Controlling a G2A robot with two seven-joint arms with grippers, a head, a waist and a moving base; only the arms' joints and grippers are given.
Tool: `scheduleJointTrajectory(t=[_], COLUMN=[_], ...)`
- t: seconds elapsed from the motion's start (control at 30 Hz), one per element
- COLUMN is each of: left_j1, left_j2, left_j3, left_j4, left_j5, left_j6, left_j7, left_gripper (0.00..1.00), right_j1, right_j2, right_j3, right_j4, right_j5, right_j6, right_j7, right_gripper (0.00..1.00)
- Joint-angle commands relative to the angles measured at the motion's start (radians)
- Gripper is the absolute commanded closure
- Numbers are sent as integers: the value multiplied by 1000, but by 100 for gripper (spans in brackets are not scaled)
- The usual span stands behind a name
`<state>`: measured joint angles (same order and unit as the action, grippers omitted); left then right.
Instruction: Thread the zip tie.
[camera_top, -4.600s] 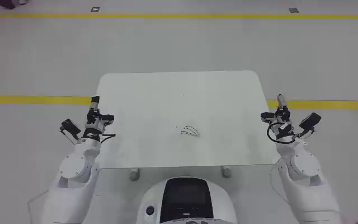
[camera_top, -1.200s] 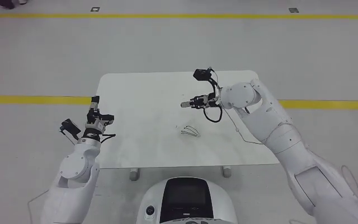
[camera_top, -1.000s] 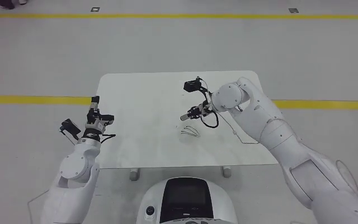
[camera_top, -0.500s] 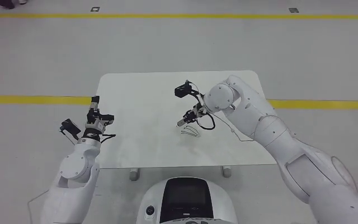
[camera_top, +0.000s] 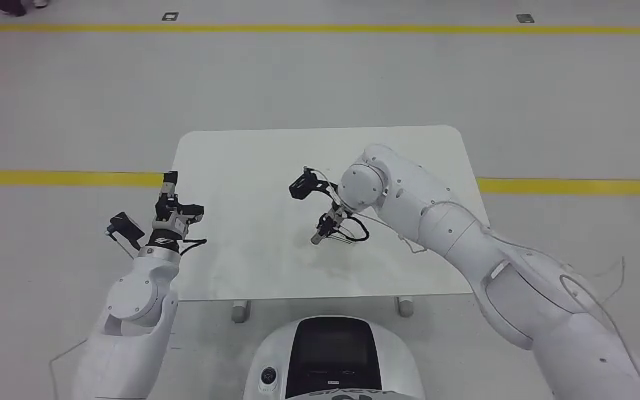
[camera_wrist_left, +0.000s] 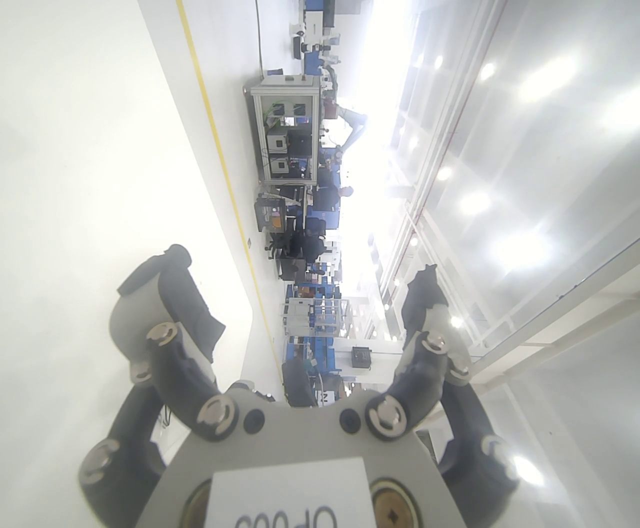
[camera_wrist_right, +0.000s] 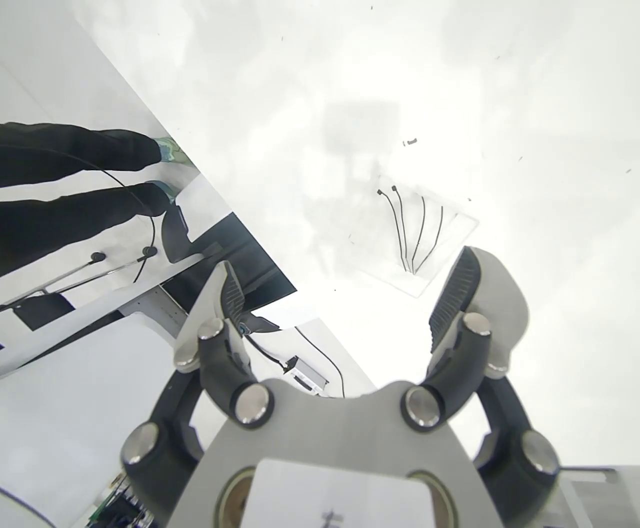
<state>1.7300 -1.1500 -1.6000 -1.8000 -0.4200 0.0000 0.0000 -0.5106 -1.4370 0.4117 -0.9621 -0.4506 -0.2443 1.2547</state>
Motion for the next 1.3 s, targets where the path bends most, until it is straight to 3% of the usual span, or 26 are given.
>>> scheduleJointTrajectory(t=[0.0,0.3,0.43,0.8,0.9,1.27], left_j1=[0,0,0,0,0,0], left_j2=[0,0,0,0,0,0], left_j3=[0,0,0,0,0,0], left_j4=[0,0,0,0,0,0], left_j5=[0,0,0,0,0,0], left_j6=[0,0,0,0,0,0], left_j7=[0,0,0,0,0,0], left_gripper=[0,0,0,0,0,0], right_j1=[0,-5,-4,-19,-25,-36], right_j2=[0,-16,-41,-45,-56,-54], right_j3=[0,-42,-70,-85,-94,-87], right_j4=[-1,1,46,43,57,47], right_j5=[0,-111,-128,-171,-164,-164], right_j6=[1,18,-19,-29,-67,-73], right_j7=[0,-14,-8,-35,-25,-57], right_gripper=[0,0,0,0,0,0])
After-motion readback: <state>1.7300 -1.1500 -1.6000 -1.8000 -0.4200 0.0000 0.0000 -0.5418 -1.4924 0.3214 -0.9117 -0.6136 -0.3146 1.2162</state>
